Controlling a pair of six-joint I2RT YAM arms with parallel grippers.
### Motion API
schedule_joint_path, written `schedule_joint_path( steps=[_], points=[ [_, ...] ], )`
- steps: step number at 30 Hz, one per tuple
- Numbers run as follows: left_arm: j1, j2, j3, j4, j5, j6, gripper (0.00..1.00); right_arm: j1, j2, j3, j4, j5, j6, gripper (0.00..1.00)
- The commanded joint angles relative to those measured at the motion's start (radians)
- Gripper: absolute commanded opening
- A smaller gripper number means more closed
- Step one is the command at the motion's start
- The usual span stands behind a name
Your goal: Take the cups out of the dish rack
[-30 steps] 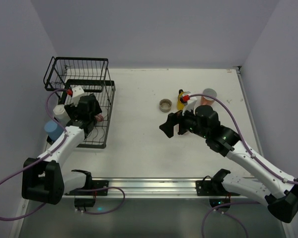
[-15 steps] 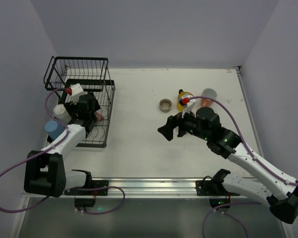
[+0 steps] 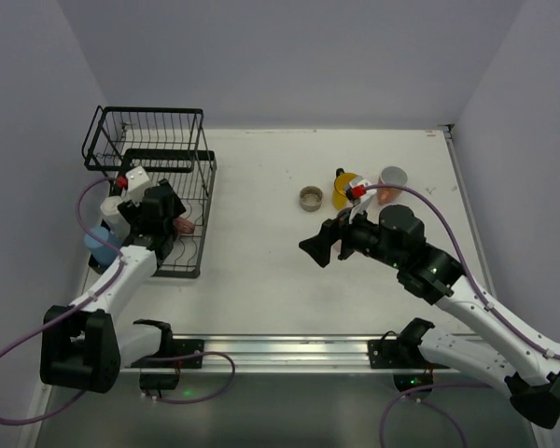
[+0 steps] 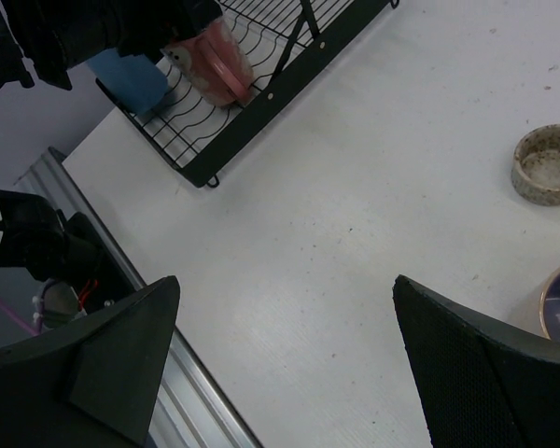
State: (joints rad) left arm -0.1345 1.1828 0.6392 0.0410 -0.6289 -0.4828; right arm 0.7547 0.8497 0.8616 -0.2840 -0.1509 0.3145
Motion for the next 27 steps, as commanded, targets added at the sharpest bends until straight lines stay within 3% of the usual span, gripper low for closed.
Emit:
schedule_joint_path(
  steps=[1,4,13,18,27],
  points=[
    [0.007,-0.115,0.000,-0.087,0.024,-0.088,0.21,0.006,-0.014,0.022,0.023,-0.029,0.021,0.99],
    [0.006,-0.230,0.002,-0.137,0.075,-0.108,0.14,0.011,-0.018,0.016,0.068,-0.044,0.076,0.99],
    [0.007,-0.497,-0.006,-0.269,0.208,-0.143,0.00,0.032,0.029,-0.102,0.426,-0.118,0.399,0.99],
    [0.007,-0.623,0.000,-0.294,0.302,-0.142,0.00,0.063,0.095,-0.130,0.580,-0.069,0.547,0.98],
    [0.007,-0.810,-0.062,-0.144,0.684,-0.243,0.00,0.159,0.279,-0.142,0.767,0.120,0.742,0.98]
  ],
)
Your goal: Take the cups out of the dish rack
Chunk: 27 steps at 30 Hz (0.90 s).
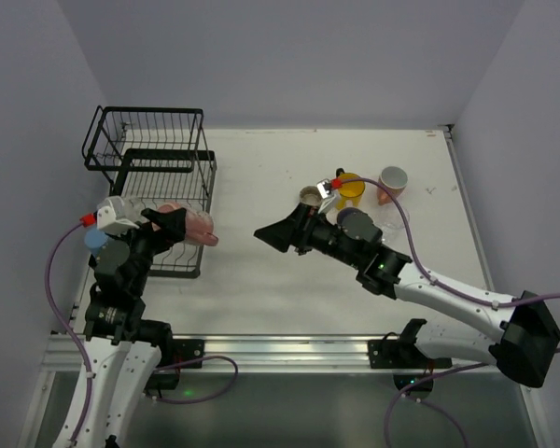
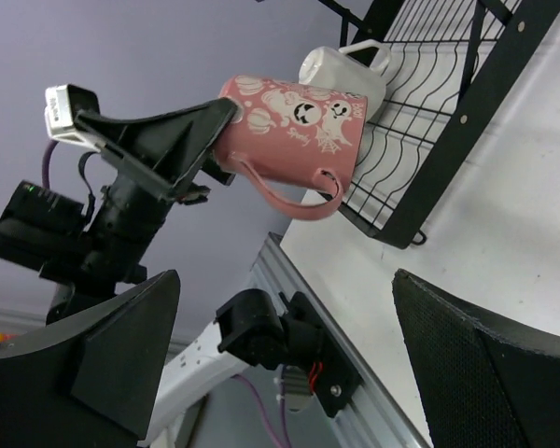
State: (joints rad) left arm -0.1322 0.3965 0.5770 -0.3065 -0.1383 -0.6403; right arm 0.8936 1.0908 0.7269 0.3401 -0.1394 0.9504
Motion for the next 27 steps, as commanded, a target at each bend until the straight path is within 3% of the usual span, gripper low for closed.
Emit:
schedule_joint_path(
  steps=[1,12,17,20,24,27],
  points=[
    [0.005,-0.028,-0.003,0.222,0.257,-0.100,0.00,0.024,0.050,-0.009,0.155,0.119,0.116,0.98],
    [0.005,-0.038,-0.120,0.659,0.555,-0.431,0.00,0.025,0.139,0.000,0.208,0.136,0.194,0.99],
    [0.002,-0.016,-0.186,0.828,0.614,-0.557,0.00,0.024,0.179,0.029,0.328,-0.006,0.200,0.98],
    [0.000,-0.001,-0.203,0.885,0.654,-0.598,0.00,0.024,0.208,0.063,0.391,-0.072,0.203,0.90],
    [-0.004,-0.011,-0.213,0.883,0.661,-0.611,0.00,0.025,0.233,0.085,0.497,-0.117,0.211,0.69],
    [-0.009,-0.010,-0.229,0.883,0.666,-0.621,0.09,0.025,0.276,0.095,0.594,-0.146,0.255,0.59]
  ],
)
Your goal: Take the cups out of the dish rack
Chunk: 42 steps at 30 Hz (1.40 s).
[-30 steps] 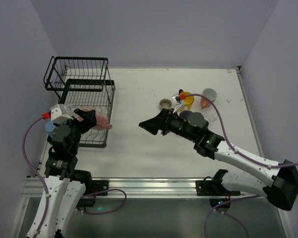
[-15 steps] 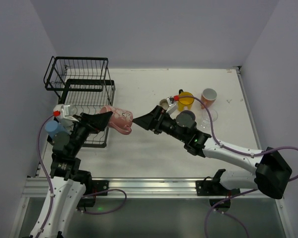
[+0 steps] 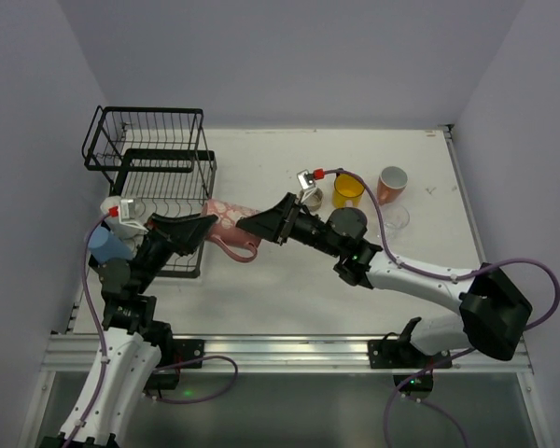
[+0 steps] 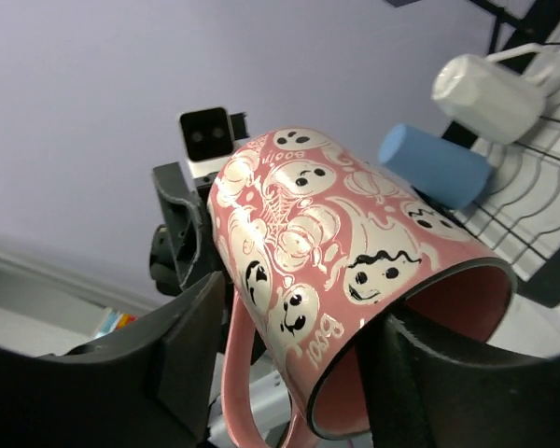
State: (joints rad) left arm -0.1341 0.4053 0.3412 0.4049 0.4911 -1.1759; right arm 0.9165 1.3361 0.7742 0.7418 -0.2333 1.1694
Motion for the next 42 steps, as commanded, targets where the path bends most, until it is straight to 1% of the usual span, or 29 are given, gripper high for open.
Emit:
schedule_joint_path(
  steps=[1,2,4,5,6,7,8,10,11,13,14,15,17,18,20,21,22,23,24,25,26,27,28,30,32,33,35,37,42],
  points=[
    [-0.010,-0.017,0.004,0.172,0.043,-0.087,0.13,0.002,0.043,0.053,0.223,-0.060,0.047,0.56],
    [-0.010,-0.016,0.001,0.172,0.047,-0.087,0.23,0.002,0.057,0.054,0.278,-0.067,0.059,0.53],
    [-0.013,-0.014,0.004,0.155,0.056,-0.067,0.37,0.002,0.090,0.060,0.323,-0.081,0.088,0.38],
    [-0.012,-0.014,0.010,0.143,0.058,-0.058,0.59,0.002,0.097,0.060,0.365,-0.086,0.091,0.28],
    [-0.013,-0.014,0.022,0.106,0.061,-0.018,0.69,0.002,0.095,0.057,0.372,-0.075,0.095,0.11],
    [-0.012,-0.011,0.041,0.068,0.067,0.017,0.78,0.002,0.087,0.044,0.360,-0.061,0.090,0.03],
    [-0.012,-0.003,0.095,-0.040,0.066,0.101,0.91,0.001,0.075,0.036,0.351,-0.049,0.063,0.00],
    [-0.012,0.009,0.200,-0.148,0.052,0.189,1.00,-0.002,0.035,0.025,0.282,-0.028,0.027,0.00],
    [-0.012,0.027,0.238,-0.260,0.040,0.290,1.00,-0.007,0.025,0.027,0.248,-0.026,0.000,0.00],
    [-0.013,0.050,0.330,-0.392,-0.025,0.407,1.00,-0.018,-0.011,0.031,0.139,-0.023,-0.034,0.00],
    [-0.012,0.073,0.434,-0.563,-0.069,0.541,1.00,-0.021,-0.023,0.030,0.107,-0.018,-0.072,0.00],
    [-0.013,0.081,0.485,-0.637,-0.185,0.597,1.00,-0.028,-0.035,0.033,0.067,-0.014,-0.089,0.00],
    [-0.013,0.096,0.594,-0.800,-0.317,0.716,1.00,-0.039,-0.061,0.039,-0.031,-0.012,-0.140,0.00],
    [-0.012,0.098,0.614,-0.834,-0.424,0.745,1.00,-0.048,-0.066,0.043,-0.060,-0.015,-0.158,0.00],
    [-0.012,0.081,0.631,-0.889,-0.511,0.794,1.00,-0.059,-0.066,0.104,-0.221,-0.008,-0.247,0.00],
    [-0.012,0.073,0.627,-0.905,-0.575,0.802,1.00,-0.068,-0.057,0.185,-0.296,-0.001,-0.293,0.00],
    [-0.012,0.061,0.619,-0.917,-0.598,0.809,1.00,-0.074,-0.039,0.241,-0.470,0.008,-0.344,0.00],
    [-0.013,0.040,0.596,-0.942,-0.620,0.815,1.00,-0.077,0.018,0.296,-0.558,0.058,-0.455,0.00],
    [-0.013,0.029,0.584,-0.954,-0.655,0.817,1.00,-0.085,0.056,0.415,-0.647,0.083,-0.512,0.00],
    [-0.012,0.020,0.558,-0.966,-0.672,0.820,1.00,-0.093,0.098,0.481,-0.809,0.100,-0.561,0.00],
    [-0.012,0.006,0.547,-0.986,-0.687,0.822,1.00,-0.103,0.183,0.538,-0.878,0.142,-0.645,0.00],
    [-0.012,0.001,0.536,-0.997,-0.718,0.820,1.00,-0.108,0.227,0.645,-0.939,0.159,-0.687,0.00],
    [-0.012,-0.006,0.518,-1.012,-0.729,0.818,1.00,-0.114,0.268,0.699,-1.041,0.178,-0.758,0.00],
    [-0.013,-0.013,0.515,-1.022,-0.766,0.800,1.00,-0.126,0.398,0.860,-1.181,0.232,-0.819,0.00],
    [-0.012,-0.017,0.515,-1.012,-0.761,0.806,1.00,-0.131,0.487,0.968,-1.264,0.251,-0.899,0.00],
    [-0.013,-0.014,0.515,-1.014,-0.764,0.806,1.00,-0.131,0.570,1.073,-1.345,0.273,-0.922,0.00],
    [-0.012,0.003,0.513,-1.014,-0.775,0.806,1.00,-0.133,0.644,1.205,-1.410,0.302,-0.984,0.00],
    [-0.013,0.021,0.506,-1.012,-0.789,0.803,1.00,-0.134,0.727,1.261,-1.460,0.351,-1.031,0.00],
    [-0.012,0.046,0.487,-1.002,-0.845,0.773,1.00,-0.159,0.839,1.356,-1.487,0.364,-1.087,0.00]
  ],
)
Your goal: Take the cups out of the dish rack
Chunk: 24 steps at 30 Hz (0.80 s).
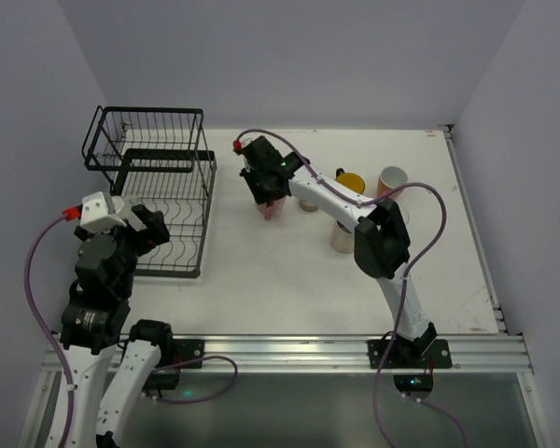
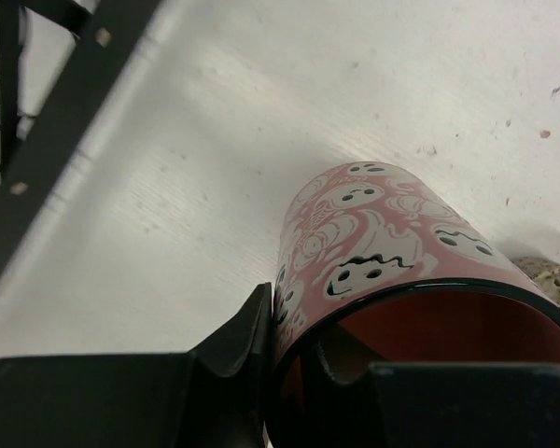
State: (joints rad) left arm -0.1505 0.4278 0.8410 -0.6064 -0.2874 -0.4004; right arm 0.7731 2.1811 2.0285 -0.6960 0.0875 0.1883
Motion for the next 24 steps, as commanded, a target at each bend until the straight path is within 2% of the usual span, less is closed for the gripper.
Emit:
schedule_joint_path(
  steps=[1,5,10,13,14,15,16,17,18,21,24],
  points=[
    [0.003,0.029,-0.011,0.014,-0.078,-0.015,1.00,-0.021,0.009,0.116,-0.054,0.035,-0.124,0.00],
    [0.005,0.040,-0.032,0.043,-0.154,-0.060,1.00,-0.023,0.092,0.191,-0.088,0.058,-0.165,0.00],
    [0.005,0.103,-0.077,0.069,-0.167,-0.138,1.00,-0.021,0.109,0.141,-0.050,0.060,-0.179,0.03],
    [0.005,0.147,-0.089,0.059,-0.211,-0.184,1.00,-0.023,0.082,0.089,-0.008,0.066,-0.165,0.29],
    [0.005,0.152,-0.091,0.056,-0.232,-0.193,1.00,-0.021,0.050,0.049,0.009,0.058,-0.164,0.42],
    [0.003,0.160,-0.091,0.053,-0.252,-0.201,1.00,-0.021,0.030,0.029,0.039,0.051,-0.158,0.51],
    [0.003,0.161,-0.089,0.050,-0.295,-0.222,1.00,-0.021,-0.013,-0.009,0.070,0.034,-0.155,0.69],
    [0.005,0.166,-0.089,0.048,-0.318,-0.230,1.00,-0.021,-0.036,-0.031,0.085,0.034,-0.153,0.69],
    [0.006,0.172,-0.088,0.045,-0.344,-0.233,1.00,-0.023,-0.058,-0.053,0.099,0.014,-0.145,0.83],
    [0.011,0.232,-0.077,0.016,-0.430,-0.264,1.00,-0.023,-0.151,-0.146,0.163,-0.015,-0.144,0.99],
    [0.029,0.282,-0.077,0.017,-0.481,-0.273,1.00,-0.024,-0.222,-0.209,0.187,-0.023,-0.144,0.99]
  ],
)
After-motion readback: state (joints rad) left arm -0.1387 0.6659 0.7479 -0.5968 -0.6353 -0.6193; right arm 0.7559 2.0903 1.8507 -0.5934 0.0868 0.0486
